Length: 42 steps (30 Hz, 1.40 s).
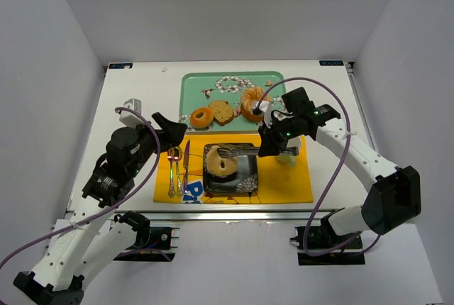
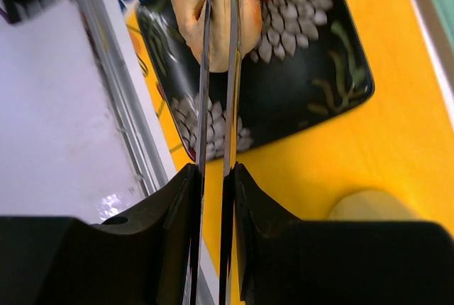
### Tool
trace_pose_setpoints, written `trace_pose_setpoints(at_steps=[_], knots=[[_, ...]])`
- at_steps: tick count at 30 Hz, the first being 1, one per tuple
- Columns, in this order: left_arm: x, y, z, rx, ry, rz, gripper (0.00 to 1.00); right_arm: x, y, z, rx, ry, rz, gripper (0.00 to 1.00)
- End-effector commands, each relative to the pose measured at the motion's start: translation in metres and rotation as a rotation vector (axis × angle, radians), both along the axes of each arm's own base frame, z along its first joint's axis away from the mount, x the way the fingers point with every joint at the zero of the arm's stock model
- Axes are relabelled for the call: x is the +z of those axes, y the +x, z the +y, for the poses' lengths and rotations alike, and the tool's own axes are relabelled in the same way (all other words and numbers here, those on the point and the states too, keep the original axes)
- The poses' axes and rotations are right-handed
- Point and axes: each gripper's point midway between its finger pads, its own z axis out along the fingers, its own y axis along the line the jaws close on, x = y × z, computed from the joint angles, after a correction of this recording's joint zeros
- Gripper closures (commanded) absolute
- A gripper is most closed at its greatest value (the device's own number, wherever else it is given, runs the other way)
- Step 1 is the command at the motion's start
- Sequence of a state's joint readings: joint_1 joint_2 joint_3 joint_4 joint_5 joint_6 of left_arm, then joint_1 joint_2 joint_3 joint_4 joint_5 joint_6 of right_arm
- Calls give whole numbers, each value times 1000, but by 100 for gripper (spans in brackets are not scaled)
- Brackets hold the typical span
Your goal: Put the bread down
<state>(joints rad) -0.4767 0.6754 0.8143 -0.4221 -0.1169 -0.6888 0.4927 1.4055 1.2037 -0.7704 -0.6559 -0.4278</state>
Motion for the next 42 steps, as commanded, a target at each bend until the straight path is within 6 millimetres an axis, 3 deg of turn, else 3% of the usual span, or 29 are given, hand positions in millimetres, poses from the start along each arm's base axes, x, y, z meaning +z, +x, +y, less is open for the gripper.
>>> trace_pose_setpoints(at_steps=[1, 3, 7, 8, 16, 25, 34, 38, 39, 42], knots=[[4, -3, 4, 11, 0, -8, 12, -10, -2, -8, 19, -66, -77, 97], [2, -4, 5, 12, -2, -5, 13, -21, -5, -12, 16, -98, -66, 93], [2, -5, 5, 12, -11, -9, 13, -31, -4, -12, 26, -131, -81, 70], [2, -6, 5, 10, -11, -8, 13, -32, -2, -11, 26, -135, -77, 68], [4, -4, 5, 17, -13, -16, 13, -14, 13, -1, 15, -105, -118, 51], [4, 0, 2, 10, -5, -13, 12, 13, 29, 4, -18, -57, -163, 50], [4, 1, 2, 8, -7, -16, 12, 15, 33, 0, -34, -53, -163, 48], [4, 0, 2, 10, -8, -19, 12, 34, 51, -1, -103, -11, -180, 56], [4, 0, 2, 8, -8, -19, 12, 41, 59, -6, -149, 14, -164, 64], [6, 0, 1, 4, -12, -24, 12, 62, 92, -24, -264, 75, -178, 75]])
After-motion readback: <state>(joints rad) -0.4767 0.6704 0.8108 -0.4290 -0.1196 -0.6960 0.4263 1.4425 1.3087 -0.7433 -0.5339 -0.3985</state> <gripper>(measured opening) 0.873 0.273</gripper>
